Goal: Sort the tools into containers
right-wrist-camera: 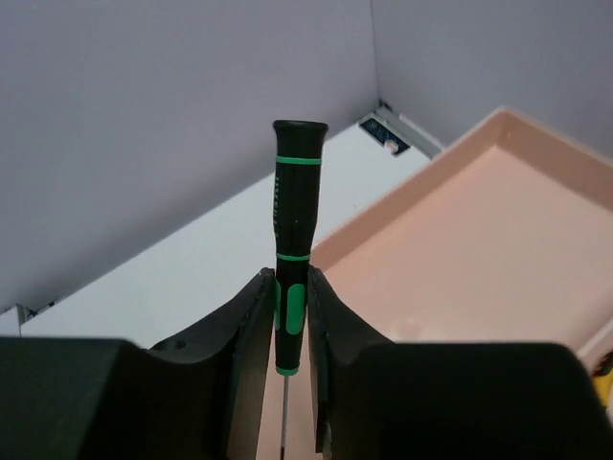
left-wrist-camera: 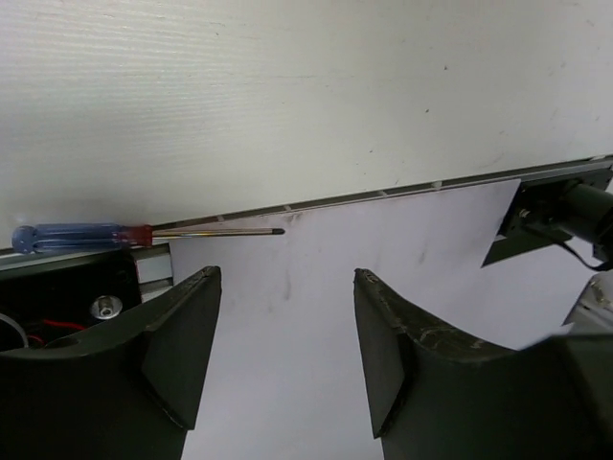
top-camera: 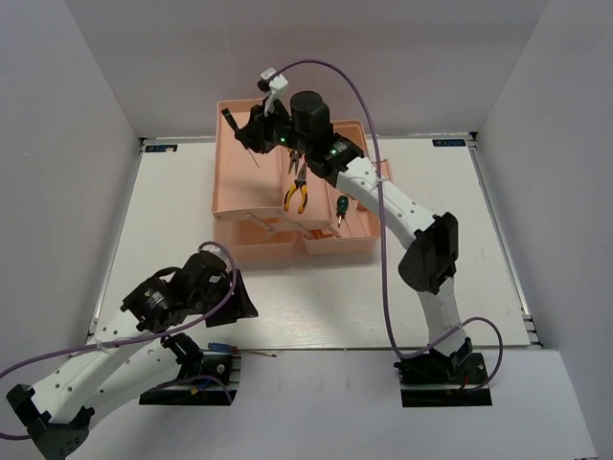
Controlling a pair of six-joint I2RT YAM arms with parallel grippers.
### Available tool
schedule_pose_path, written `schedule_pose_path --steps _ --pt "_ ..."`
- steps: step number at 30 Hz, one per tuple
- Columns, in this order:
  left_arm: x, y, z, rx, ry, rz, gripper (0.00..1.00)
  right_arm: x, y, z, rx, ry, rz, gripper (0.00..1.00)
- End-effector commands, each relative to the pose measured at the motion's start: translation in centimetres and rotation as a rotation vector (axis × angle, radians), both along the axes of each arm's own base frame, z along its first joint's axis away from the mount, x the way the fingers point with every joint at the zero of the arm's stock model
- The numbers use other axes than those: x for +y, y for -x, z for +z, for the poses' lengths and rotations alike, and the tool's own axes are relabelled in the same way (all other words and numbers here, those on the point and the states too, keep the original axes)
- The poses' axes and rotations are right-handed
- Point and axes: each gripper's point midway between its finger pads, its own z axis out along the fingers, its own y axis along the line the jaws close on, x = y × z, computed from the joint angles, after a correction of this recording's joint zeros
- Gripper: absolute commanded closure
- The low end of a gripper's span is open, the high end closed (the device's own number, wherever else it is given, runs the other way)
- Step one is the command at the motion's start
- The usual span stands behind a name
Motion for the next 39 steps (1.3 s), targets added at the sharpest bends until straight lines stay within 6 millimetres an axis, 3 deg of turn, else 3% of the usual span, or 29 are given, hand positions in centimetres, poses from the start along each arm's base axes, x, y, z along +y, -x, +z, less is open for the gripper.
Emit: schedule_pose_path --steps 1,2,5,7,9,11,12,13,14,15,16,17,18,19,20,23,24,26,27,32,33,34,35,37,39 --pt "-0.4 -0.5 1.5 -0.009 0.053 0.075 0.32 0.9 -0.5 -2.7 0.094 0.023 -0.018 0.73" --pt "-0.4 -0.7 1.8 -0.023 0.054 0.081 0.32 0.9 -0.4 -3.1 0.093 0.034 -0.012 0.65" --pt "-0.1 -1.4 3.0 -0.063 0.053 0.102 0.32 0.3 -0.1 -4.5 0.091 0.066 0.016 0.54" --pt "0.1 -2.1 4.0 -0.106 0.055 0.124 0.32 -0.4 0.8 -2.9 0.047 0.057 0.04 0.52" --pt "0.2 -2.6 4.6 -0.132 0.046 0.13 0.32 -0.8 1.3 -2.9 0.038 0.062 0.062 0.48" --pt "0.5 -3.5 6.2 -0.192 0.051 0.151 0.35 -2.3 3.1 -1.1 0.01 0.046 0.113 0.48" --pt "0.9 -4.3 7.8 -0.253 0.049 0.172 0.39 -2.9 3.5 -1.1 0.0 0.051 0.137 0.56" --pt "1.4 -4.8 9.0 -0.303 0.054 0.19 0.47 -4.5 6.6 1.9 -0.05 0.016 0.217 0.64" --pt "2.1 -5.0 10.0 -0.339 0.054 0.216 0.76 -5.4 7.2 -0.5 -0.041 0.058 0.242 0.75" --pt "3.6 -5.6 11.5 -0.413 0.045 0.278 0.89 -6.7 9.9 2.0 -0.102 0.027 0.309 1.0" --pt "4.5 -5.7 13.7 -0.472 0.071 0.316 0.98 -8.3 12.1 0.6 -0.089 0.05 0.359 1.0" --pt "5.5 -5.7 14.8 -0.514 0.07 0.342 1.0 -9.8 14.0 -0.8 -0.139 0.091 0.396 1.0" --pt "6.8 -6.0 16.5 -0.578 0.073 0.392 1.0 -10.6 16.2 -4.6 -0.062 0.145 0.468 1.0" --pt "7.5 -5.8 17.7 -0.622 0.092 0.41 1.0 -11.8 18.7 -4.9 -0.055 0.156 0.532 1.0" --pt "7.8 -6.0 18.4 -0.65 0.095 0.425 0.97 -13.1 21.2 -9.0 -0.026 0.215 0.594 1.0" --pt "8.7 -6.3 20.2 -0.714 0.088 0.443 0.68 -14.4 24.2 -12.4 0.059 0.272 0.638 1.0" --pt "8.4 -6.7 20.7 -0.721 0.086 0.439 0.46 -14.3 26.0 -14.9 0.097 0.318 0.677 1.0" --pt "7.6 -7.2 21.2 -0.742 0.07 0.388 0.36 -14.2 26.3 -17.8 0.144 0.384 0.666 0.8" --pt "7.0 -7.6 21.3 -0.732 0.058 0.369 0.32 -13.6 27.9 -19.0 0.139 0.416 0.706 0.75" --pt "6.6 -8.3 24.0 -0.784 0.034 0.332 0.3 -11.1 29.0 -23.7 0.133 0.538 0.721 0.55" --pt "7.2 -8.3 24.8 -0.804 0.037 0.357 0.3 -10.3 29.1 -25.7 0.141 0.586 0.715 0.52" --pt "7.2 -8.3 24.8 -0.805 0.037 0.357 0.3 -9.5 29.1 -25.7 0.125 0.591 0.713 0.5" --pt "7.3 -8.1 25.2 -0.818 0.055 0.364 0.3 -8.8 30.5 -26.1 0.106 0.61 0.749 0.49" --pt "7.7 -7.9 25.8 -0.838 0.072 0.38 0.29 -7.7 30.7 -27.6 0.109 0.651 0.745 0.49" --pt "7.7 -7.6 25.6 -0.834 0.088 0.379 0.29 -6.6 32.4 -28.4 0.099 0.674 0.783 0.48"
